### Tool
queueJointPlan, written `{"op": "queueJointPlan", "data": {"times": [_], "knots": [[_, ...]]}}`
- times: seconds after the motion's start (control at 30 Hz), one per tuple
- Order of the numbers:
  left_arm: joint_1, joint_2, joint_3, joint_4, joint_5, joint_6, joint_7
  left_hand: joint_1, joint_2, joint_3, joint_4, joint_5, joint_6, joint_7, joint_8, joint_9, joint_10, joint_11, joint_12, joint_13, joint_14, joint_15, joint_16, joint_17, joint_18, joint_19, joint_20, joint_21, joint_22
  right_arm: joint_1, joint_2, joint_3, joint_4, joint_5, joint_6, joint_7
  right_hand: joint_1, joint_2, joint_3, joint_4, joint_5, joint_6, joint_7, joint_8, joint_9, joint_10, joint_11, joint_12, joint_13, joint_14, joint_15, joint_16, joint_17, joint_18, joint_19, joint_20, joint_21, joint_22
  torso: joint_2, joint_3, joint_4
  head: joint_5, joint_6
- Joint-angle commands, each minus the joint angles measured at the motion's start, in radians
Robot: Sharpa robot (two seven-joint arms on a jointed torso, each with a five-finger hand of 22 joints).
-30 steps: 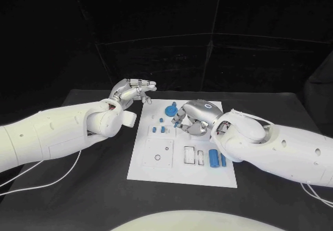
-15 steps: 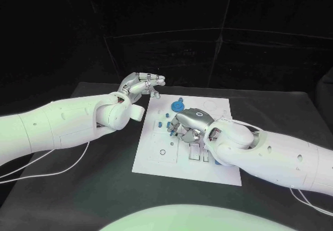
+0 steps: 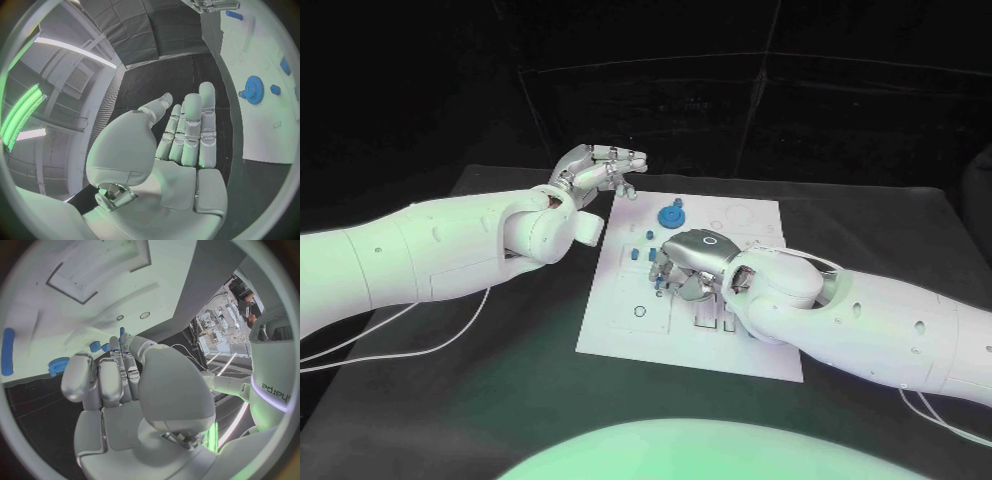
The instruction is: Assemble the parts on the task board
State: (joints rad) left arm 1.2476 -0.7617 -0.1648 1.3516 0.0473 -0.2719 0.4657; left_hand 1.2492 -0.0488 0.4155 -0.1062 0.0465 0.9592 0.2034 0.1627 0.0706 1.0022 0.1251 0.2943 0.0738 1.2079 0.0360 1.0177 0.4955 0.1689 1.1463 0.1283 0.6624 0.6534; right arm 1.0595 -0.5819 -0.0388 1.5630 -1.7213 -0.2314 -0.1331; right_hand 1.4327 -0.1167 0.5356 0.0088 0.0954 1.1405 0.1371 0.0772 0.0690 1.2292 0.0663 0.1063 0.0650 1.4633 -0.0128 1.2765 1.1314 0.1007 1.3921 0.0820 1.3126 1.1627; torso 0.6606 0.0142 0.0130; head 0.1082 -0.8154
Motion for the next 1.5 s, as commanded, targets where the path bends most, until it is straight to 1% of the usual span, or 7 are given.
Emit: {"op": "queueJointPlan", "data": {"times": [0.03,0.5,0.63,0.77,1.33,1.43,1.5], "knots": [[0.002,0.001,0.001,0.0,0.004,0.01,0.005,0.009,0.0,-0.007,-0.001,0.003,-0.006,-0.002,0.001,0.002,-0.007,0.003,0.006,0.001,-0.007,0.002,-0.004,-0.001,0.013,0.0,0.007,-0.004,-0.001,0.001,0.0,0.0,-0.001,-0.025,0.047,-0.009,-0.008,0.001,-0.002,-0.004,0.002,-0.001,0.008,-0.003,0.001,0.0,0.006,-0.005,0.001,0.042,-0.001,0.006,0.001,-0.017,0.003,0.005,0.004,0.001,0.0,0.0,-0.0005,0.001,-0.002],[0.002,0.001,0.001,0.0,0.004,0.011,0.007,0.009,0.0,-0.007,-0.001,0.003,-0.006,-0.002,0.001,0.002,-0.007,0.003,0.006,0.001,-0.007,0.002,-0.004,-0.001,0.013,0.0,0.007,-0.004,-0.001,-0.005,0.01,-0.003,-0.013,-0.057,0.048,-0.024,-0.009,0.002,-0.002,-0.005,0.001,-0.001,0.008,-0.003,0.001,0.0,0.006,-0.005,0.001,0.041,-0.001,0.005,0.0,-0.017,0.002,0.005,0.004,0.001,-0.001,-0.0003,0.001,0.003,-0.009],[0.002,0.0,0.001,0.0,0.004,0.01,0.007,0.009,0.0,-0.007,-0.001,0.003,-0.006,-0.002,0.001,0.002,-0.007,0.003,0.006,0.001,-0.007,0.002,-0.004,-0.001,0.013,0.0,0.007,-0.004,-0.001,-0.008,0.012,-0.003,-0.016,-0.065,0.054,-0.025,-0.009,0.002,-0.001,-0.005,0.001,-0.001,0.008,-0.003,0.001,0.0,0.006,-0.006,0.002,0.041,-0.001,0.005,0.0,-0.017,0.002,0.005,0.004,0.001,-0.001,-0.0008,-0.0002,0.003,-0.011],[0.002,0.001,0.001,-0.001,0.004,0.011,0.006,0.009,0.0,-0.007,-0.001,0.003,-0.006,-0.002,0.001,0.002,-0.007,0.003,0.006,0.001,-0.007,0.002,-0.004,-0.001,0.013,0.0,0.007,-0.004,-0.001,-0.01,0.014,-0.004,-0.015,-0.07,0.065,-0.021,-0.009,0.003,-0.001,-0.007,0.002,-0.001,0.007,-0.003,0.001,0.0,0.006,-0.006,0.002,0.041,-0.001,0.006,-0.001,-0.017,0.002,0.006,0.005,0.002,0.0,0.0,-0.0001,0.005,-0.014],[0.002,0.003,0.001,-0.005,0.004,0.013,0.002,0.01,-0.001,-0.011,-0.003,0.003,-0.009,-0.001,0.005,0.002,-0.01,0.003,0.011,0.002,-0.008,0.002,-0.002,-0.002,0.013,0.001,0.007,-0.005,-0.002,-0.012,0.016,-0.012,-0.011,-0.073,0.077,-0.017,-0.011,0.003,-0.001,-0.009,0.002,0.0,0.007,-0.003,0.001,0.001,0.006,-0.006,0.002,0.041,-0.001,0.006,-0.001,-0.017,0.001,0.006,0.004,0.001,0.0,0.0,0.0001,0.004,-0.017],[0.002,0.002,0.001,-0.005,0.004,0.013,0.001,0.01,-0.001,-0.011,-0.003,0.003,-0.009,-0.001,0.005,0.002,-0.01,0.003,0.011,0.002,-0.008,0.002,-0.002,-0.002,0.013,0.001,0.007,-0.005,-0.002,-0.012,0.018,-0.012,-0.013,-0.072,0.072,-0.017,-0.022,-0.003,-0.004,-0.01,0.0,-0.016,0.012,-0.011,-0.002,-0.013,0.01,-0.015,0.0,0.041,0.003,0.009,0.001,-0.017,-0.001,0.008,0.003,-0.001,0.0,-0.0002,0.0,0.005,-0.017],[0.002,0.002,0.001,-0.005,0.004,0.013,0.001,0.01,-0.001,-0.011,-0.003,0.003,-0.009,-0.001,0.005,0.002,-0.01,0.003,0.011,0.002,-0.008,0.002,-0.002,-0.002,0.013,0.001,0.007,-0.005,-0.002,-0.012,0.019,-0.013,-0.015,-0.067,0.067,-0.017,-0.058,-0.026,-0.019,0.0,0.006,-0.068,0.03,-0.018,-0.007,-0.066,0.027,-0.042,-0.003,0.037,0.018,0.008,-0.007,-0.015,-0.01,0.018,-0.006,-0.014,0.0,-0.0005,0.0,0.005,-0.017]]}}
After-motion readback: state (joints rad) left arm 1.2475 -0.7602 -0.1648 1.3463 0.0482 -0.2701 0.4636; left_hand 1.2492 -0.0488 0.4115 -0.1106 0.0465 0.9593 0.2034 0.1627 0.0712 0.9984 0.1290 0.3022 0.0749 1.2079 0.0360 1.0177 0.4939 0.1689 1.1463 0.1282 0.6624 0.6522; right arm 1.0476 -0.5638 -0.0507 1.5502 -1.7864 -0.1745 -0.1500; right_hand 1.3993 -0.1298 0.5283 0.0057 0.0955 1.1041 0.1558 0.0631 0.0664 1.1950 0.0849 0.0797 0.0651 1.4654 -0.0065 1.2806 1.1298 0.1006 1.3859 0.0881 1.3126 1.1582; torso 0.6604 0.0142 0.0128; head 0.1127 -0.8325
